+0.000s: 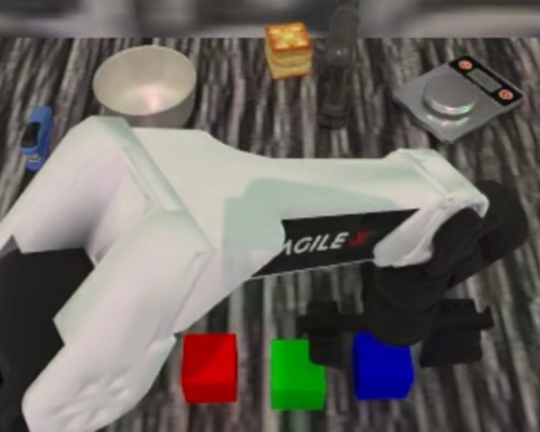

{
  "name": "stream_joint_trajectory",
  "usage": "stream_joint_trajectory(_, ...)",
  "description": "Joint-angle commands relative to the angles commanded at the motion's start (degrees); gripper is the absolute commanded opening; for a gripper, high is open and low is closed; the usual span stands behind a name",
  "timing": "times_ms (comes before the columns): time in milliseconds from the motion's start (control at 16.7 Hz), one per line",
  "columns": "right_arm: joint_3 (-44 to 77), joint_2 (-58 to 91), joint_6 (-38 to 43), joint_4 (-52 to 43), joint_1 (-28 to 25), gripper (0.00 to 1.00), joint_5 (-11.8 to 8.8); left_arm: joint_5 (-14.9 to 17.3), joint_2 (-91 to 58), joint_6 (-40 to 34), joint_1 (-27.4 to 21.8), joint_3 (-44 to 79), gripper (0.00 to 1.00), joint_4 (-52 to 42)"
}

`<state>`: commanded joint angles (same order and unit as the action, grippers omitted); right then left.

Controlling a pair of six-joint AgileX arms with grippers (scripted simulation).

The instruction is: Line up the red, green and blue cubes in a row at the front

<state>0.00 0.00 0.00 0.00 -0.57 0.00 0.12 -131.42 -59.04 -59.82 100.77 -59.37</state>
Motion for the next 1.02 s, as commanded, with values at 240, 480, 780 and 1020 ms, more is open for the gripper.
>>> stream_joint_trajectory(240, 0.00, 0.00, 0.00, 0.00, 0.00, 1.00, 0.00, 0.00, 0.00, 0.00, 0.00, 0.00, 1.00, 0.00)
stream_joint_trajectory(480, 0.00, 0.00, 0.00, 0.00, 0.00, 1.00, 0.00, 0.00, 0.04, 0.00, 0.05, 0.21, 1.00, -0.21)
stream_joint_trajectory(780, 0.00, 0.00, 0.00, 0.00, 0.00, 1.00, 0.00, 0.00, 1.67, -0.26, 0.69, 7.10, 1.00, -9.31)
stream_joint_trajectory(1020, 0.00, 0.00, 0.00, 0.00, 0.00, 1.00, 0.00, -0.03, 3.04, -0.13, 1.12, 11.07, 1.00, -14.08)
